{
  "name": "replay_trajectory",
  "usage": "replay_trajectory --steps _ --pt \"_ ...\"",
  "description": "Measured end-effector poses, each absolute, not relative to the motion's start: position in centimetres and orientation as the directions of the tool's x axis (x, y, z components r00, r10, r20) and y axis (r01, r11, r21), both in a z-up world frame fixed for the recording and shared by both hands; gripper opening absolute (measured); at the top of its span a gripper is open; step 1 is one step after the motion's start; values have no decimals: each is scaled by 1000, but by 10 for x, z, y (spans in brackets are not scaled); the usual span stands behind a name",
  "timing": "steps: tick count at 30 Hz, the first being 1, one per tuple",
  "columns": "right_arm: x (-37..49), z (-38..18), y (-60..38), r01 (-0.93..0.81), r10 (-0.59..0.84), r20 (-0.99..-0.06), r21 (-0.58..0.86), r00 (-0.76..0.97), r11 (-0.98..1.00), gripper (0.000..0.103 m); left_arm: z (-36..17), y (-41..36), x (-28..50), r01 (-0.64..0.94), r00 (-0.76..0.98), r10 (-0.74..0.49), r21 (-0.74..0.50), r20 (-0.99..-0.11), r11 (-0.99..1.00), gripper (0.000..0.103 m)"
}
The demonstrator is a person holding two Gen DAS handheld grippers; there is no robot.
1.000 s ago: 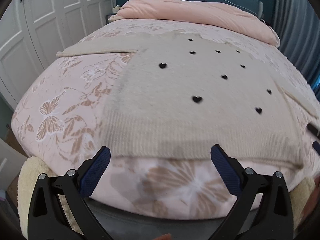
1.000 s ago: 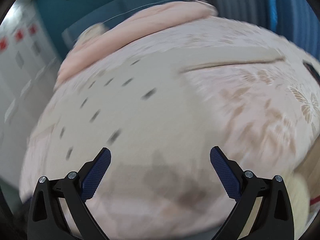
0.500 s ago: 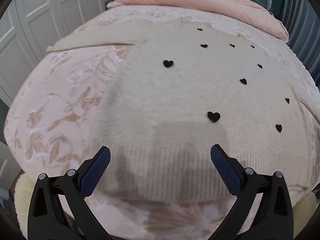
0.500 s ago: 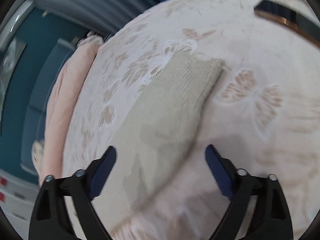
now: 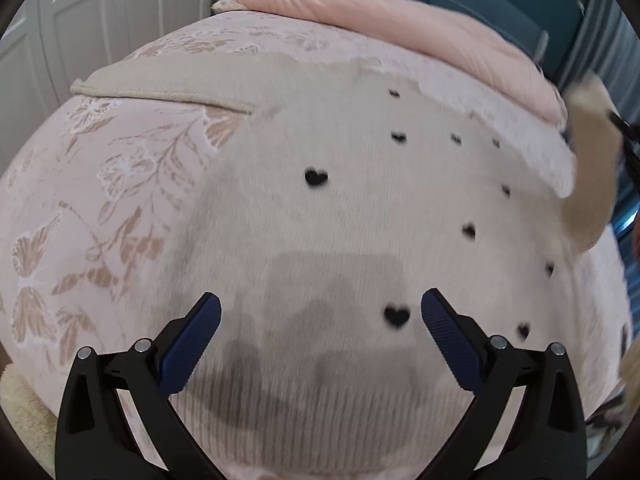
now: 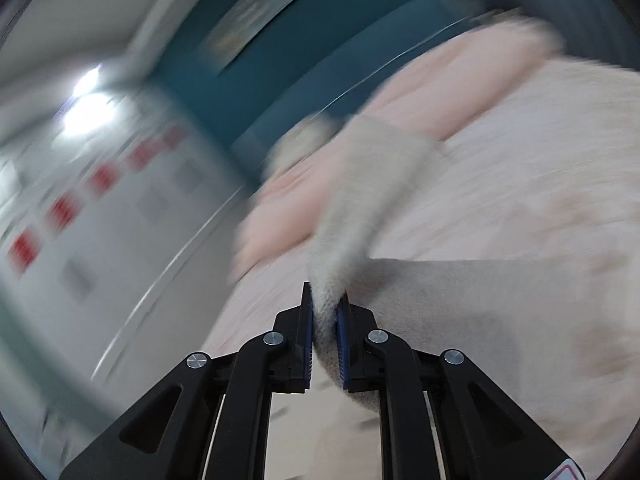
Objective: Fold small clothes
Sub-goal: 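Grasp the sweater sleeve cuffs with the right and left grippers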
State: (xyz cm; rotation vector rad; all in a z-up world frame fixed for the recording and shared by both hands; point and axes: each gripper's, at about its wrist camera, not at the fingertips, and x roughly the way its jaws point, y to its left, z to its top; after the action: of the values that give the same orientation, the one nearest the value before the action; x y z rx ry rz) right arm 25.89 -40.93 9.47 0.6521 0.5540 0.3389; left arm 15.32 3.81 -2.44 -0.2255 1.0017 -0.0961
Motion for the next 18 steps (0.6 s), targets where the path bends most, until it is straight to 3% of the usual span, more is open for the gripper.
replay_trajectory --steps 1,3,7,11,15,18 --pt "272 85 -368 -161 512 -418 636 750 755 16 -22 41 157 -31 544 -200 -257 -815 966 98" --pt "292 55 -305 -189 554 -521 596 650 781 34 -17 46 167 -45 558 -227 -303 -798 952 98" --pt "283 -2 -251 -152 511 -633 533 581 833 34 -16 54 203 -61 544 -297 -390 -785 919 98" --pt "231 -25 -290 3 419 -652 543 632 840 55 -23 59 258 -93 515 -409 -523 -753 847 98" --pt "180 -41 -352 182 291 -685 529 668 829 58 -58 43 330 -186 441 -464 -584 -768 790 98" --pt "176 -56 -394 286 281 -690 585 667 759 58 -77 32 355 -264 435 -467 -605 -770 751 96"
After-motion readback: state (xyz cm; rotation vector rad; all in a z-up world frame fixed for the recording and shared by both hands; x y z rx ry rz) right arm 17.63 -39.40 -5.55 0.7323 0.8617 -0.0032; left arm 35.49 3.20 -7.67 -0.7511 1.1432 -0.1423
